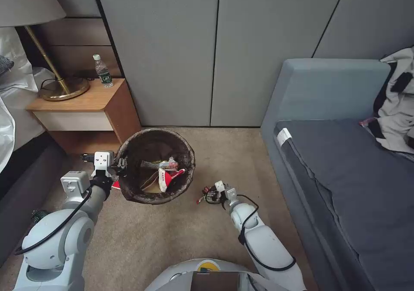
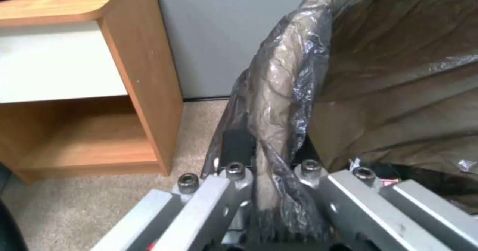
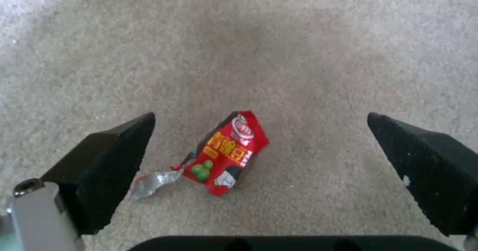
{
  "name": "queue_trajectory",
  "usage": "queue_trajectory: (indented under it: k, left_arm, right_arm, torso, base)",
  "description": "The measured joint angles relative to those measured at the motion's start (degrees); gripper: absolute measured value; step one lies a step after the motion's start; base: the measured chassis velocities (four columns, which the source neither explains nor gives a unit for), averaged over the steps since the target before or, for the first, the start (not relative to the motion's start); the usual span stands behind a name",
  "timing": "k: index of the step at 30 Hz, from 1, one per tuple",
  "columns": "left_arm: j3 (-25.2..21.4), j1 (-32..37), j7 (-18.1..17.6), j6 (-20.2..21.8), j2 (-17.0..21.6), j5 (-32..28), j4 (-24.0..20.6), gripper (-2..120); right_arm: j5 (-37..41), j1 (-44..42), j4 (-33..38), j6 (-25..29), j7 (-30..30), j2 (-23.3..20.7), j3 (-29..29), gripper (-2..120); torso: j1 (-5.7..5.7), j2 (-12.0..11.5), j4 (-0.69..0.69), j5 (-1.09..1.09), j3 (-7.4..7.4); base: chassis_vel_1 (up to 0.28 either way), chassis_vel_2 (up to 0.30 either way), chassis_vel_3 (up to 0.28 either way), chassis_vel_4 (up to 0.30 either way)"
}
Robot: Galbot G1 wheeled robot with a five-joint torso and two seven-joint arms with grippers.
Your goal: Pick up the trash bin, then pick up the garbage from the floor and place it into the trash bin.
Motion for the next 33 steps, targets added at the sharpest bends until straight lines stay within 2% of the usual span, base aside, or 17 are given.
queue_trajectory:
  k: [12,33]
  left_arm:
    - [0.10,0.25,0.11,-0.06,-0.32,0.26,-0.19,3]
    - [0.25,-0.19,-0.16,-0.11,0.32,-0.03,0.06,3]
  right_arm:
    - [-2.29,1.59,-5.20,1.46,-0.21,2.99,0.05,100]
    - [-3.05,2.82,-9.20,2.27,-0.12,4.90,0.23,100]
  torso:
    - [0.00,0.00,0.00,0.00,0.00]
    - [0.00,0.00,0.00,0.00,0.00]
  base:
    - [0.000,0.000,0.000,0.000]
    - [0.000,0.000,0.000,0.000]
